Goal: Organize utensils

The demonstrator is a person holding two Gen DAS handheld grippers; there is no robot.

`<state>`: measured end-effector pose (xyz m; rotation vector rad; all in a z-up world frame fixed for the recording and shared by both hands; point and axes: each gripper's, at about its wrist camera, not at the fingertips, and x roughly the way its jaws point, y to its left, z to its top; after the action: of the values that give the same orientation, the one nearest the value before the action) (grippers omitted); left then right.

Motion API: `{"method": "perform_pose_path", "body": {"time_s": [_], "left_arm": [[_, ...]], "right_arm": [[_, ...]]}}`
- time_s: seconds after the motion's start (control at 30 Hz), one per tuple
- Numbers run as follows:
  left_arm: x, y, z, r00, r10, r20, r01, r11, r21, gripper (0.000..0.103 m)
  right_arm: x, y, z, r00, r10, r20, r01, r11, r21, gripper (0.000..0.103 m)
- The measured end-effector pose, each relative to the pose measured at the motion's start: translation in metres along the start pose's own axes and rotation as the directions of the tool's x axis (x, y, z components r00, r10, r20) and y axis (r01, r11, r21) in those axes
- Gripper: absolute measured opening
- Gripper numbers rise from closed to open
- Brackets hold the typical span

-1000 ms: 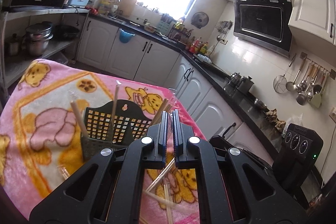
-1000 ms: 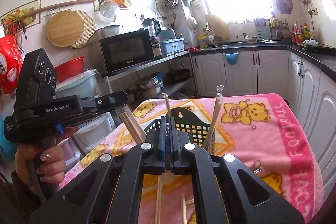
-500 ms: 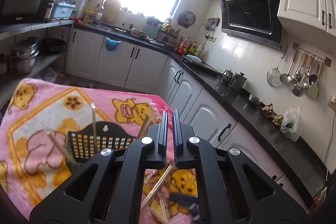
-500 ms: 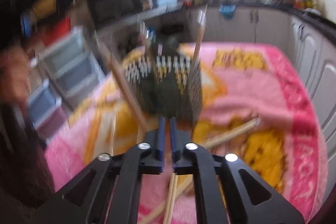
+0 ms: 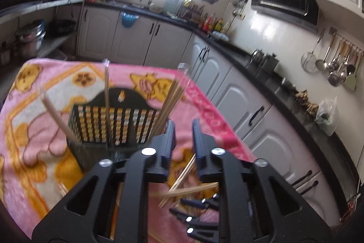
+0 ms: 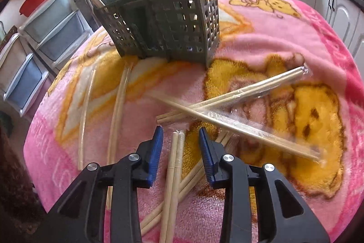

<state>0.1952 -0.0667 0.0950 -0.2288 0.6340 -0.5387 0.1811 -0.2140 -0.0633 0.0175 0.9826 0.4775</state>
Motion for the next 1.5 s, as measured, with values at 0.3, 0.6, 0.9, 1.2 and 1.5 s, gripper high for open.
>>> {"method": "perform_pose_path", "body": {"time_s": [0.3, 0.6, 0.9, 1.2, 1.5], "left_arm": [[0.037, 0.044, -0.058, 0.982, 0.067, -0.177, -0.085, 0.992, -0.097, 0.03], [0.067, 0.071, -0.087, 0.949, 0.075, -0.306, -0.119, 0.984, -0.13, 0.036], [0.106, 0.068, -0.102, 0.915, -0.024, -0.402, -0.047, 0.985, -0.166, 0.036], [0.119, 0.067, -0.101, 0.907, -0.044, -0.418, -0.036, 0.983, -0.182, 0.011], [0.083, 0.046, -0.072, 0.952, -0.053, -0.302, 0.01, 0.99, -0.141, 0.001]], "right_arm": [[-0.001, -0.005, 0.001, 1.0, 0.028, 0.001, -0.028, 0.999, 0.032, 0.028], [-0.001, -0.006, 0.002, 0.999, 0.036, 0.002, -0.036, 0.999, 0.031, 0.012], [-0.013, 0.0, -0.004, 0.998, 0.064, 0.017, -0.065, 0.998, 0.011, 0.011], [-0.036, -0.004, -0.007, 0.996, 0.058, 0.061, -0.059, 0.998, 0.022, 0.011], [-0.067, -0.007, -0.001, 0.984, 0.067, 0.164, -0.072, 0.997, 0.023, 0.011]]}}
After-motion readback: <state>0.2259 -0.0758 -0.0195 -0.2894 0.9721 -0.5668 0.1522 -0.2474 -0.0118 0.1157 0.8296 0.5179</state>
